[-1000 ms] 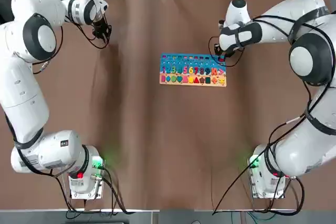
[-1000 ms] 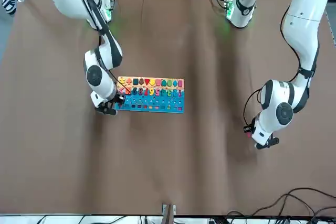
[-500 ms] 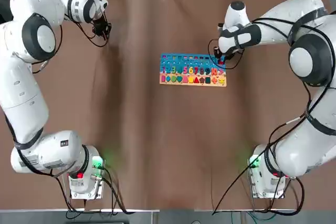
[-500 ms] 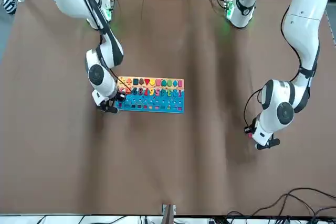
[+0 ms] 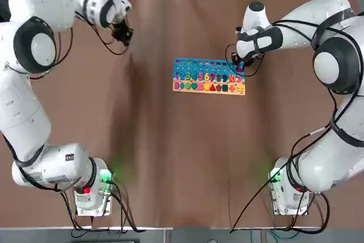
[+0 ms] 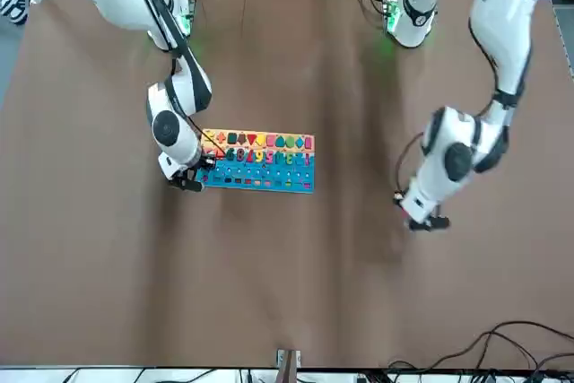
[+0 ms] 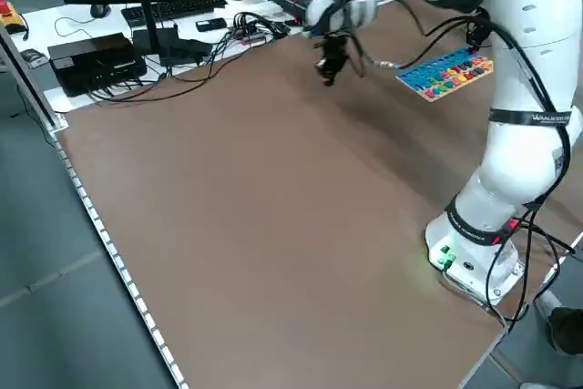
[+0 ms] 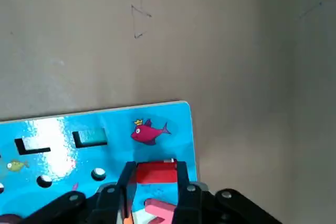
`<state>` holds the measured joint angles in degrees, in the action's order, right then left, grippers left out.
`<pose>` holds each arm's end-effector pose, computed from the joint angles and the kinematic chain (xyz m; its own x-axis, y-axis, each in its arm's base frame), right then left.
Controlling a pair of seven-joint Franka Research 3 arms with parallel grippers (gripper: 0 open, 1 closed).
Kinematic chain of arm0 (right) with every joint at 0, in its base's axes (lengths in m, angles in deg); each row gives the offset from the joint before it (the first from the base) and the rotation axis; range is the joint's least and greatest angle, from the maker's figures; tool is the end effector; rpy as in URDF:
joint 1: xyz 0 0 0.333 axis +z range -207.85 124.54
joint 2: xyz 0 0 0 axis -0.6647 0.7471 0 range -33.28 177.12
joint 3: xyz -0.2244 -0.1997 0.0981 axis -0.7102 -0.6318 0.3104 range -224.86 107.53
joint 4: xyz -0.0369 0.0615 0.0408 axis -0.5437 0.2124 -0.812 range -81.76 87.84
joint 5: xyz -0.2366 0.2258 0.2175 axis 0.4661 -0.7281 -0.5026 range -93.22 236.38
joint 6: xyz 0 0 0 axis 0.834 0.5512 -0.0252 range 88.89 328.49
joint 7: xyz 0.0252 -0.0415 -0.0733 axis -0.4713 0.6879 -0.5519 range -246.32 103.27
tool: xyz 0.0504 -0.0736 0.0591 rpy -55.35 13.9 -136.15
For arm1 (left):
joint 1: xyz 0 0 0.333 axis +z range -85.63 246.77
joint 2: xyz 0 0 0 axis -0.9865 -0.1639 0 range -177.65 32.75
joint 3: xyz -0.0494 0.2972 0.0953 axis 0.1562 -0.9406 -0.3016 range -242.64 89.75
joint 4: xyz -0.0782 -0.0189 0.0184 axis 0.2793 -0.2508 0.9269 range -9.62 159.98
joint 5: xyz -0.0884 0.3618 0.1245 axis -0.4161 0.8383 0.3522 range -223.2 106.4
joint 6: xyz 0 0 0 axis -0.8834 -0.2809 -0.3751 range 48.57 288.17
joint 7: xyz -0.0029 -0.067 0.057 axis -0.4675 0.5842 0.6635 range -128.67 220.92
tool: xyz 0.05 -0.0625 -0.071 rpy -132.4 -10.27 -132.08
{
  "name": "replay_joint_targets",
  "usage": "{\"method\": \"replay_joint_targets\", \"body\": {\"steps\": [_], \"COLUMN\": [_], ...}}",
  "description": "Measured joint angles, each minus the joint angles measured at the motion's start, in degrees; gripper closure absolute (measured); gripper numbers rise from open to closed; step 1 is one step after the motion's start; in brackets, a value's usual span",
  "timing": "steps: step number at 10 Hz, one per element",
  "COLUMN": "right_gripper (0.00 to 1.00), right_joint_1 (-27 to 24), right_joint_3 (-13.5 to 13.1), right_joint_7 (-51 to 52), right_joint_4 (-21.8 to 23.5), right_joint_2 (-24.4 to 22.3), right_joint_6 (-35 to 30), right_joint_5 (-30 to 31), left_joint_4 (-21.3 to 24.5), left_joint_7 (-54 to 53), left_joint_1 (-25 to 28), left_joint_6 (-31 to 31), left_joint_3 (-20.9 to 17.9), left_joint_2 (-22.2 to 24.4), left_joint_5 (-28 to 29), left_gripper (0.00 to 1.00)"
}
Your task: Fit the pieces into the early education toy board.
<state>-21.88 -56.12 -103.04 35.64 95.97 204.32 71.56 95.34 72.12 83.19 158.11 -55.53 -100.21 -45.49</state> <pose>0.5088 0.2094 0.1880 0.9789 -0.1648 -0.1208 -0.1594 -0.9858 0.0528 0.5872 -0.1821 0.2403 0.9991 0.0069 -0.0414 0.0067 -1.0000 -0.0043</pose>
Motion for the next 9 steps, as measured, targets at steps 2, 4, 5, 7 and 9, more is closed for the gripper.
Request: {"method": "replay_joint_targets", "body": {"steps": [2,4,5,7,9], "right_gripper": [0.65,0.65,0.65,0.65,0.64], "right_joint_1": [0.02,0.02,0.02,0.02,0.03], "right_joint_3": [0.05,0.05,0.05,0.05,0.05], "right_joint_7": [0.00,0.00,0.00,0.00,0.00], "right_joint_4": [0.03,0.03,0.03,0.03,0.04], "right_joint_2": [-0.02,-0.02,-0.02,-0.02,-0.02], "right_joint_6": [-0.07,-0.07,-0.07,-0.07,-0.08], "right_joint_5": [0.00,0.00,0.00,0.00,0.00], "left_joint_4": [1.68,1.67,1.56,1.15,-0.29], "left_joint_7": [8.09,14.17,16.71,20.90,23.88], "left_joint_1": [-8.94,-16.40,-19.40,-24.48,-27.97], "left_joint_6": [0.00,0.05,0.08,0.08,0.09], "left_joint_3": [0.48,0.56,0.57,0.53,0.49], "left_joint_2": [1.16,1.22,1.27,1.04,-0.42], "left_joint_5": [0.00,0.00,0.00,0.00,0.00], "left_gripper": [0.87,0.87,0.87,0.87,0.87]}}
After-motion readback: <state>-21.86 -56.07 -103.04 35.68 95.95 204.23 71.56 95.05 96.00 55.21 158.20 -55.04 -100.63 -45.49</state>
